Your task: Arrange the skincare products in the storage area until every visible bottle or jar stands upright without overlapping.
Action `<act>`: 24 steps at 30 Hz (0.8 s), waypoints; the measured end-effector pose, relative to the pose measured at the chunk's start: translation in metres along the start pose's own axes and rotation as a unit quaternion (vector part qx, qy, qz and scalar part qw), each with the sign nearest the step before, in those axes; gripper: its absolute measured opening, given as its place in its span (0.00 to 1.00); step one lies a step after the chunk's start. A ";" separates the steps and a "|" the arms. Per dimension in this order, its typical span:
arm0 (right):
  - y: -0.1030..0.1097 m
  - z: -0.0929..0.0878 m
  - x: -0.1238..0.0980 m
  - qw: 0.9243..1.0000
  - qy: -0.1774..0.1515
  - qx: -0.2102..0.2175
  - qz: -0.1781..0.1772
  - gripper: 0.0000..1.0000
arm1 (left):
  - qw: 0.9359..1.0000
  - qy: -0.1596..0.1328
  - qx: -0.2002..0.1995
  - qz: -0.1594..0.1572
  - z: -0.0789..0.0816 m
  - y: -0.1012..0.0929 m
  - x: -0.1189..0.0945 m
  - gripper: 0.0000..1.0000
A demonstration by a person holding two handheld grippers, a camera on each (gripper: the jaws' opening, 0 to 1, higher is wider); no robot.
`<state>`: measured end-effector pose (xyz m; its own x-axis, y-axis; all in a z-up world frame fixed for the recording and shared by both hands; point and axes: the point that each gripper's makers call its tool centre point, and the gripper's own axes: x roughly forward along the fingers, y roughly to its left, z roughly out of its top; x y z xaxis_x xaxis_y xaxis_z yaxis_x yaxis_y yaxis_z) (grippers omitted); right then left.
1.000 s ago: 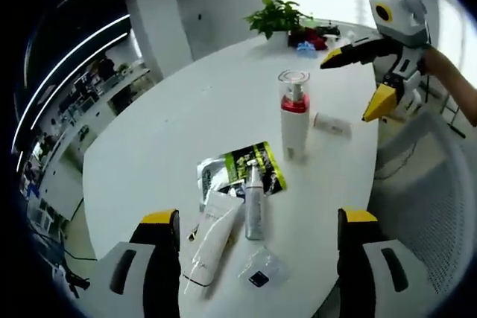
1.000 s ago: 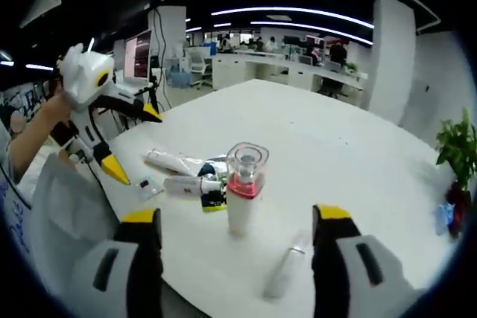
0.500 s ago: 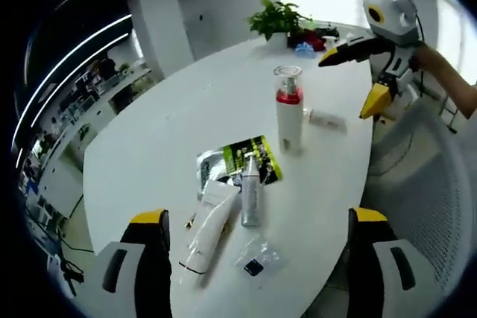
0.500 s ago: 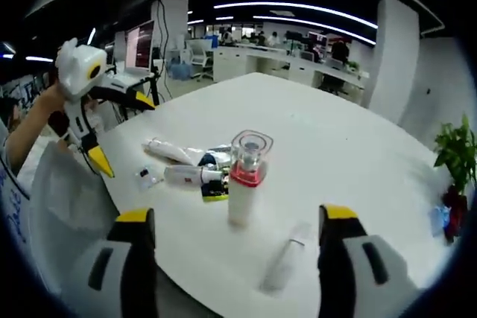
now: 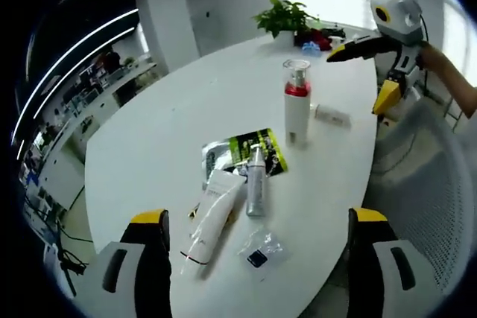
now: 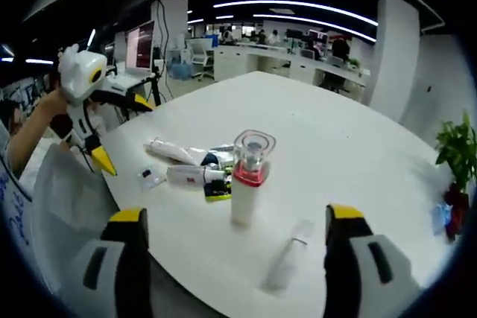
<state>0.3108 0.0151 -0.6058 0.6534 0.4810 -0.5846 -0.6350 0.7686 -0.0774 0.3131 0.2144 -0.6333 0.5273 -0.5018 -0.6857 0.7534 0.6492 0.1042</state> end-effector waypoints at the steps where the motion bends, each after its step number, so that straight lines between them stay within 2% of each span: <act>1: 0.001 0.000 0.000 1.000 0.001 0.000 0.002 1.00 | 1.000 -0.001 -0.003 0.000 -0.001 0.001 0.000 0.97; 5: 0.003 -0.001 0.002 1.000 0.004 -0.003 0.005 1.00 | 1.000 0.006 -0.003 0.003 -0.006 0.006 0.003 0.97; 9: 0.001 -0.002 0.003 1.000 0.007 -0.011 0.000 0.99 | 0.999 0.029 0.020 0.004 -0.013 0.010 0.006 0.97; 14: -0.003 -0.001 0.004 1.000 0.007 -0.013 -0.007 0.99 | 0.999 0.035 0.024 0.003 -0.015 0.025 0.012 0.97; 24: -0.006 -0.008 0.005 1.000 0.015 -0.005 -0.013 0.99 | 0.998 0.058 0.031 0.001 -0.027 0.040 0.020 0.94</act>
<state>0.3148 0.0092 -0.6143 0.6568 0.4482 -0.6064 -0.6226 0.7761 -0.1008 0.3432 0.2460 -0.6626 0.4825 -0.4295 -0.7634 0.7777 0.6110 0.1478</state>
